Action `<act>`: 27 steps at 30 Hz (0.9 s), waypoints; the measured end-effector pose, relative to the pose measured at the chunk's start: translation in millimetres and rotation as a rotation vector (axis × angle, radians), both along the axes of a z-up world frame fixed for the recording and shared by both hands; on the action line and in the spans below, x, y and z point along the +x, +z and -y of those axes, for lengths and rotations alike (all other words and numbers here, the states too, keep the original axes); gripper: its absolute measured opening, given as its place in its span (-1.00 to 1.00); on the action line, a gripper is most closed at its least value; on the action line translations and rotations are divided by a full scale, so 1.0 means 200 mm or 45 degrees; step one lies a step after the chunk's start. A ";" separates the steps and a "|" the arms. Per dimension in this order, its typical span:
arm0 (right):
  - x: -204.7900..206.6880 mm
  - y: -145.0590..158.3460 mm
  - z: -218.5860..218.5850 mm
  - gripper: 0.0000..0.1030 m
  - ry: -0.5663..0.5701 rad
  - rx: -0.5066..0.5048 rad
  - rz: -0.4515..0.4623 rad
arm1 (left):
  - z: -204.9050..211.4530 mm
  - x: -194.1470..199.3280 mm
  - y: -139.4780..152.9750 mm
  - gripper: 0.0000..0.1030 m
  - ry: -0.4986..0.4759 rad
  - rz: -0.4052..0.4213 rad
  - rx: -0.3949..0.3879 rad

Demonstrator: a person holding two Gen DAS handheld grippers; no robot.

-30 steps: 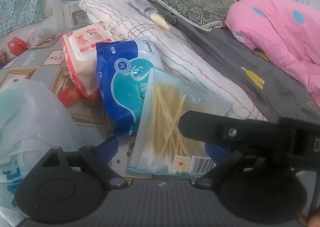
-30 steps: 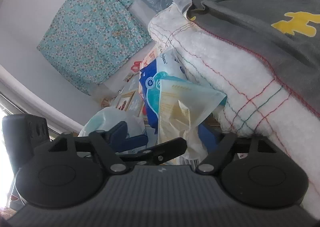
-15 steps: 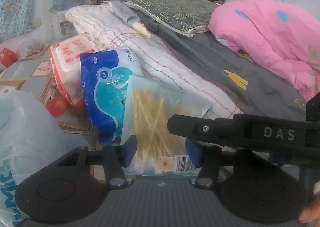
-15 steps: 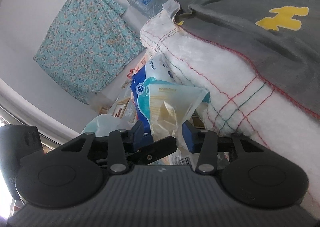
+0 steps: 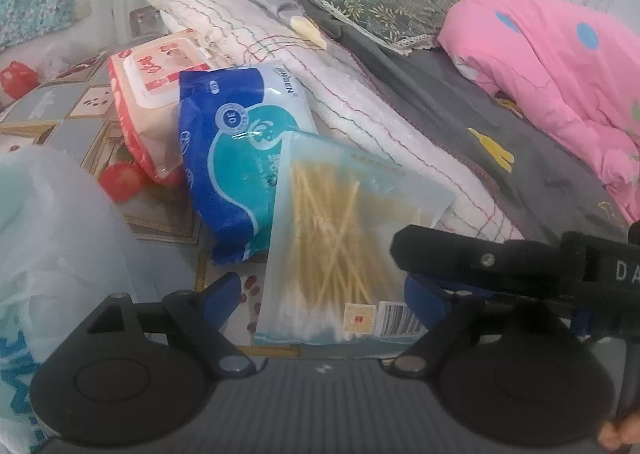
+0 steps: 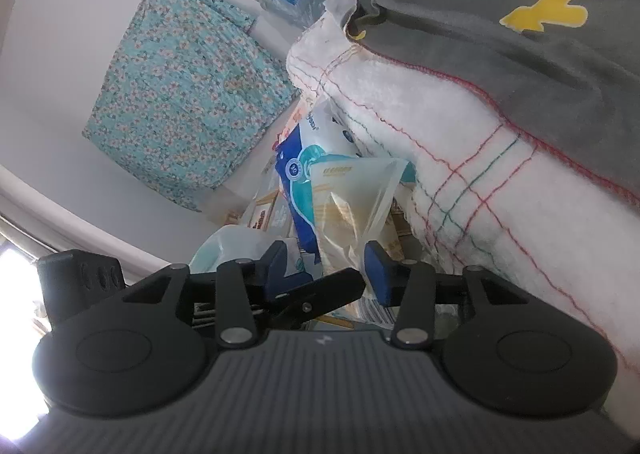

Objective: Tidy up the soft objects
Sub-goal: 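Carry the cotton-swab bag into the cardboard box and open the right tool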

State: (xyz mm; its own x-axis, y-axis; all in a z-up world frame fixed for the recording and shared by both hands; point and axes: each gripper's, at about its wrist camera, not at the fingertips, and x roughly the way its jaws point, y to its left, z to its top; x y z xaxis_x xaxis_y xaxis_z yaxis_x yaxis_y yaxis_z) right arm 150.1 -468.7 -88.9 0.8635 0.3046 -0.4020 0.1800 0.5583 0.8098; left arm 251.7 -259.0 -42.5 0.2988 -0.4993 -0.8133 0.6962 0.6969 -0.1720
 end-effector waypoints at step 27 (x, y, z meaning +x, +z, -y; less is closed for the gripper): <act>-0.13 0.18 -0.06 -0.29 0.028 0.042 0.216 | -0.13 -0.24 0.31 0.42 -0.004 0.119 -0.153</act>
State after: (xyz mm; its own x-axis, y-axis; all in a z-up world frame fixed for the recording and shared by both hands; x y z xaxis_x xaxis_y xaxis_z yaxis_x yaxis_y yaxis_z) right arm 123.3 -457.1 -52.4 0.9110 0.3349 -0.2407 0.0273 0.5332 0.8455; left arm 203.1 -232.2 20.1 0.3684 -0.5924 -0.7165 0.7153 0.6729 -0.1886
